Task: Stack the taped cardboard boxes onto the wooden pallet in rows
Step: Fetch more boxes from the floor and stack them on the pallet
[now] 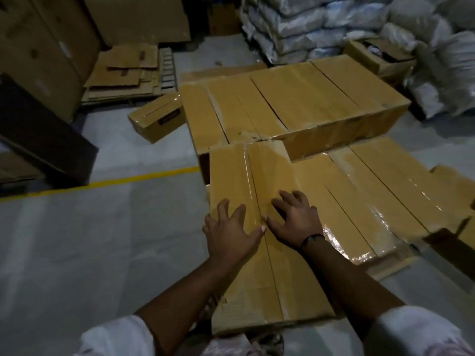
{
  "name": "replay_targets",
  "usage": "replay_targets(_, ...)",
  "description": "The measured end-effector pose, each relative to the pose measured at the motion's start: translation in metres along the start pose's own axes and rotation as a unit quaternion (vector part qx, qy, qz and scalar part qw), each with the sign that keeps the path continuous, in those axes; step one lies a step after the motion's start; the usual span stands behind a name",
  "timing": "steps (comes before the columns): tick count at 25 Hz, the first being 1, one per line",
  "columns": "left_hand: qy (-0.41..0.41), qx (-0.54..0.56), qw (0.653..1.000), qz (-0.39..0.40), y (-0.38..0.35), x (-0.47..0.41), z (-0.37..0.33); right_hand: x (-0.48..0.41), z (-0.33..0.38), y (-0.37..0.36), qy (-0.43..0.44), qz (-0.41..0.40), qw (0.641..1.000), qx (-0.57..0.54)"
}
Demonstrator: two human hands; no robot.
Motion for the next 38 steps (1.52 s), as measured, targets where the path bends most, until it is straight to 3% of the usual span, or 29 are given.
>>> replay_targets(13, 0.045, 0.009, 0.998, -0.036, -0.038, 0.006, 0.005, -0.019, -0.012, -0.017, 0.081, 0.026, 0.996, 0.02)
replay_targets(16, 0.061, 0.004, 0.997, -0.054, -0.047, -0.007, 0.004, -0.033, -0.022, -0.025, 0.121, 0.068, 0.99, 0.002)
replay_targets(23, 0.082, 0.012, 0.99, 0.113, -0.098, -0.013, 0.002, -0.053, -0.063, -0.078, 0.176, 0.237, 0.955, 0.04)
replay_targets(28, 0.107, 0.005, 0.986, 0.129, -0.113, 0.037, -0.011, -0.024, -0.078, -0.079, 0.203, 0.223, 0.951, 0.069)
replay_targets(38, 0.035, -0.076, 0.976, 0.202, -0.13, 0.121, 0.008, 0.097, -0.111, -0.091, 0.231, 0.23, 0.943, 0.073)
Point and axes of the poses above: each hand's wrist, its own x-axis away from the middle knuckle, its own y-axis out of the back of the hand, z = x × y, the point moved 5 cm from there along -x, towards the middle knuckle, and after that the axes turned 1 degree about -y, right-handed, at the moved point
